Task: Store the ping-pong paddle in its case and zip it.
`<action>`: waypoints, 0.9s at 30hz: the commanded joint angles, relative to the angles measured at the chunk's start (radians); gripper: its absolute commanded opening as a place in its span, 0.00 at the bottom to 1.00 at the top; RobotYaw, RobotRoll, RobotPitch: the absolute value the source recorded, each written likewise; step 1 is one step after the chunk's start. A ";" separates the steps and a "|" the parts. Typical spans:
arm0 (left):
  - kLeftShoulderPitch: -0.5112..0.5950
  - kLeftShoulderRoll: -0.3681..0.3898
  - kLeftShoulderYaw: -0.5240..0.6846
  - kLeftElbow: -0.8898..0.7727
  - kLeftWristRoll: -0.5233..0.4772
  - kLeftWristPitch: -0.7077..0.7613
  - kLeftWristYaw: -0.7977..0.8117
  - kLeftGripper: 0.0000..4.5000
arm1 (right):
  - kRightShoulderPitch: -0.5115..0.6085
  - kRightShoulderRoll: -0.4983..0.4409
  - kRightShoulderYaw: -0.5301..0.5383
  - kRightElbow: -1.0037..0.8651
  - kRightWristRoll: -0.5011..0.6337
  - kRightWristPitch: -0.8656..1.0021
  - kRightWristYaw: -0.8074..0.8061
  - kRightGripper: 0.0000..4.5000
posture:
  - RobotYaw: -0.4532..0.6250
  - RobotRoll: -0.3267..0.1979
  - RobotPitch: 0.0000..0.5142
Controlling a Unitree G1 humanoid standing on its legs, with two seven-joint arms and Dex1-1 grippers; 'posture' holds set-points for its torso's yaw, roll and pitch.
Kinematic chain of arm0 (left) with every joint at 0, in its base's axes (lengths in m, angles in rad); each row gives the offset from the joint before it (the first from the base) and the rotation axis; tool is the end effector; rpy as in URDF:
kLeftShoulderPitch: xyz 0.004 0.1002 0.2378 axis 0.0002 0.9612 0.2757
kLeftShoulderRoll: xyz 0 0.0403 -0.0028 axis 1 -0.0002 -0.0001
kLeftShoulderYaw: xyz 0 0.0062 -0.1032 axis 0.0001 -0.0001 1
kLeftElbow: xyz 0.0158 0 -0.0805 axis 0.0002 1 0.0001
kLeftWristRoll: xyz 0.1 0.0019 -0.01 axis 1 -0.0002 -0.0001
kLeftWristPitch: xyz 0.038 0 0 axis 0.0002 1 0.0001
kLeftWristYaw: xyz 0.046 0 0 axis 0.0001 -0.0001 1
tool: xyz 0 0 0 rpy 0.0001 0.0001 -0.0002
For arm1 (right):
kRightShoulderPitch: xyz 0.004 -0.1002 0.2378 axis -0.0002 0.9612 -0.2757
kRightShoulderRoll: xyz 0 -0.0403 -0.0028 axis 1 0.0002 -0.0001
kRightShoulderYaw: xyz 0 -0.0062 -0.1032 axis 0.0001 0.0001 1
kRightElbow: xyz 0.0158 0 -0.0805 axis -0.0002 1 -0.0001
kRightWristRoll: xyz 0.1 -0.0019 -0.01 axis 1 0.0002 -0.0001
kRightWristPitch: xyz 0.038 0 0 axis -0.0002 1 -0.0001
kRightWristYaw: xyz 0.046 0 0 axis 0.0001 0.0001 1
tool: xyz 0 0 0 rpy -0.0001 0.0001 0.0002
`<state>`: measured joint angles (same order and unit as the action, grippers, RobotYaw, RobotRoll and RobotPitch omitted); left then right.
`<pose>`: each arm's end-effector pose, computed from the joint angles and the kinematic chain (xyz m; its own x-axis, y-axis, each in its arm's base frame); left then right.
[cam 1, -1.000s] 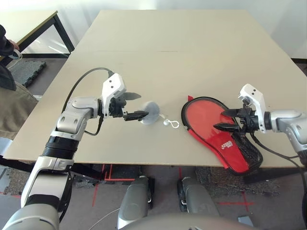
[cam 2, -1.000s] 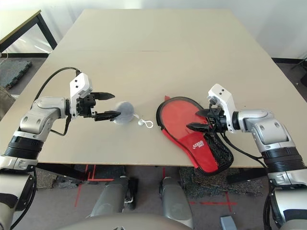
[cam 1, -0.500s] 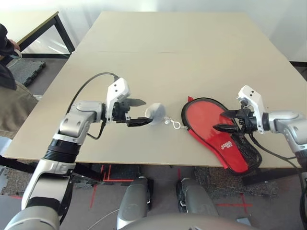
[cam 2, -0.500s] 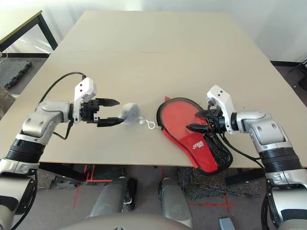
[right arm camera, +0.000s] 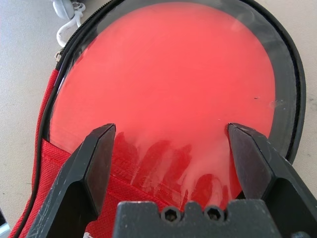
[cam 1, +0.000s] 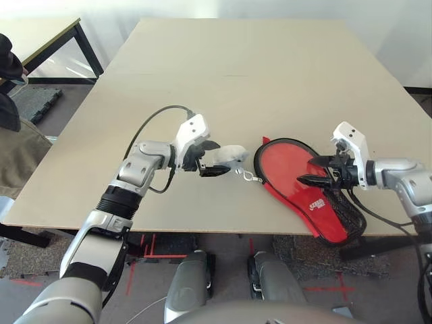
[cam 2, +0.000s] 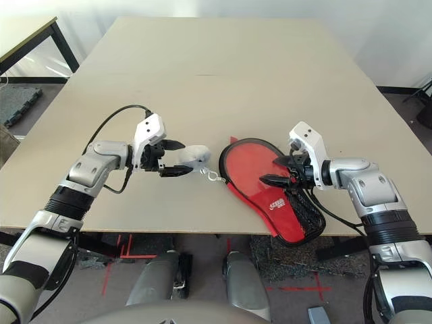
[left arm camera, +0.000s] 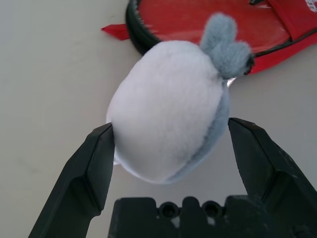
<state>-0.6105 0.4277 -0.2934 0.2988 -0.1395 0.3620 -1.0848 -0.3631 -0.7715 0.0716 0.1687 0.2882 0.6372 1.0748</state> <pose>0.3064 0.1655 0.1214 0.2828 -0.8556 -0.4335 0.9565 0.2854 0.0606 0.2584 -0.2828 0.1247 0.4722 0.6595 -0.5849 -0.7600 0.6407 0.1089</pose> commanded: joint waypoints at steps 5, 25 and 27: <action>-0.052 -0.043 0.001 0.106 0.061 -0.064 0.075 0.77 | 0.039 0.011 0.024 0.020 -0.012 0.032 -0.013 1.00 | 0.43 0.62 0.18; -0.313 -0.142 0.018 0.543 0.178 -0.353 0.211 0.03 | 0.125 -0.003 0.013 -0.051 0.006 0.096 -0.031 1.00 | 0.41 0.62 0.24; -0.338 -0.157 0.019 0.592 0.188 -0.386 0.225 0.03 | 0.136 -0.004 0.009 -0.065 0.010 0.104 -0.035 1.00 | 0.40 0.62 0.25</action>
<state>-0.9310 0.2740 -0.2834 0.8524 0.0240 0.0090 -0.8809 -0.2808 -0.7749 0.0317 0.0776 0.3073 0.6831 1.0397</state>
